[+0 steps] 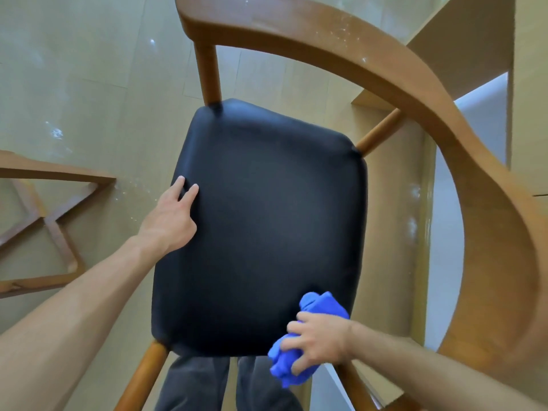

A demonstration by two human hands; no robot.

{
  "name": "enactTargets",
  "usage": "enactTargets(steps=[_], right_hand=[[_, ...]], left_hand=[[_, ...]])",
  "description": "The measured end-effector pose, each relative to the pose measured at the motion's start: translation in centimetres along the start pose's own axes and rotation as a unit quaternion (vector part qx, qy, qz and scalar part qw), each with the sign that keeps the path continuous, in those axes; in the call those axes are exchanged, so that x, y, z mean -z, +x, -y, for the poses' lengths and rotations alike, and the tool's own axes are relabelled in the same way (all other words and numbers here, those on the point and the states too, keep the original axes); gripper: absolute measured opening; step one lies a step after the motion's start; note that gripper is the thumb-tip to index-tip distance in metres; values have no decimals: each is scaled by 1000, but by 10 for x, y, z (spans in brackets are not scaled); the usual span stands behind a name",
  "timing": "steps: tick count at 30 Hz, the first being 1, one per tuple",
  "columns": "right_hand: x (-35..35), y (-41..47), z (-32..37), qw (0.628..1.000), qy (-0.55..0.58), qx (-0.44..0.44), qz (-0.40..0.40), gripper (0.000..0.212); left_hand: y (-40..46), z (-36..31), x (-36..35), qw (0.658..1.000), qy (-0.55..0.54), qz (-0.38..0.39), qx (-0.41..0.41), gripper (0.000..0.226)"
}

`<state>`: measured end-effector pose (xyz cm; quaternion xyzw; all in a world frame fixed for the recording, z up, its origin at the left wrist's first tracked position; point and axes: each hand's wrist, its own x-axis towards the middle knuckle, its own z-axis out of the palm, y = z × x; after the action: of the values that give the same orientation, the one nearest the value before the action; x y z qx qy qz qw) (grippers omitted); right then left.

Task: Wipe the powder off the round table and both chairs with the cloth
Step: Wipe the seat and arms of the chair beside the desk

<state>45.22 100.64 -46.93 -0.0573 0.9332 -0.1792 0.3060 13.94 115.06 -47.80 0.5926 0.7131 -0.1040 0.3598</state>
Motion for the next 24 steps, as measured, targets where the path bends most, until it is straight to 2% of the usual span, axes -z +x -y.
enactTargets(steps=[2,5,7,9,11,12,13,15,16,17,18,19,20,22,24], right_hand=[[-9,-34,-25,999,23,-44,-12,48],[-20,-88,-72,985,58,-163,-10,51],[-24,-112,-94,958,87,-274,-2,55],[-30,-125,-103,903,113,-412,-31,58],[-33,-123,-99,805,186,-548,-129,56],[-33,-114,-92,736,245,-601,-194,55],[-31,-99,-84,651,310,-644,-256,55],[-17,-54,-67,443,409,-714,-355,52],[-5,-27,-58,354,429,-737,-384,51],[9,1,-49,317,432,-749,-390,50],[25,29,-39,333,436,-741,-386,50],[42,56,-27,374,447,-717,-382,52],[59,83,-13,439,454,-681,-371,54],[84,123,17,614,437,-566,-334,62],[88,130,21,740,406,-445,-299,71]], left_hand=[[0,-3,2,1000,17,3,-2,68],[0,-5,1,999,39,-9,0,66],[-3,-8,-5,998,50,-34,-12,63],[-5,-13,-13,994,72,-59,-56,61],[-5,-18,-19,988,109,-48,-100,63],[-5,-19,-21,985,125,-35,-112,66],[-4,-20,-22,984,134,-27,-114,69],[-3,-20,-24,984,139,-25,-109,72],[-4,-19,-25,984,138,-28,-110,73],[-4,-18,-26,985,133,-31,-109,73],[-5,-18,-27,985,128,-33,-107,73],[-6,-19,-27,986,126,-32,-107,72],[-6,-19,-27,986,129,-28,-107,72],[-7,-20,-27,984,137,-17,-109,73],[-5,-19,-22,983,145,-12,-116,74]])
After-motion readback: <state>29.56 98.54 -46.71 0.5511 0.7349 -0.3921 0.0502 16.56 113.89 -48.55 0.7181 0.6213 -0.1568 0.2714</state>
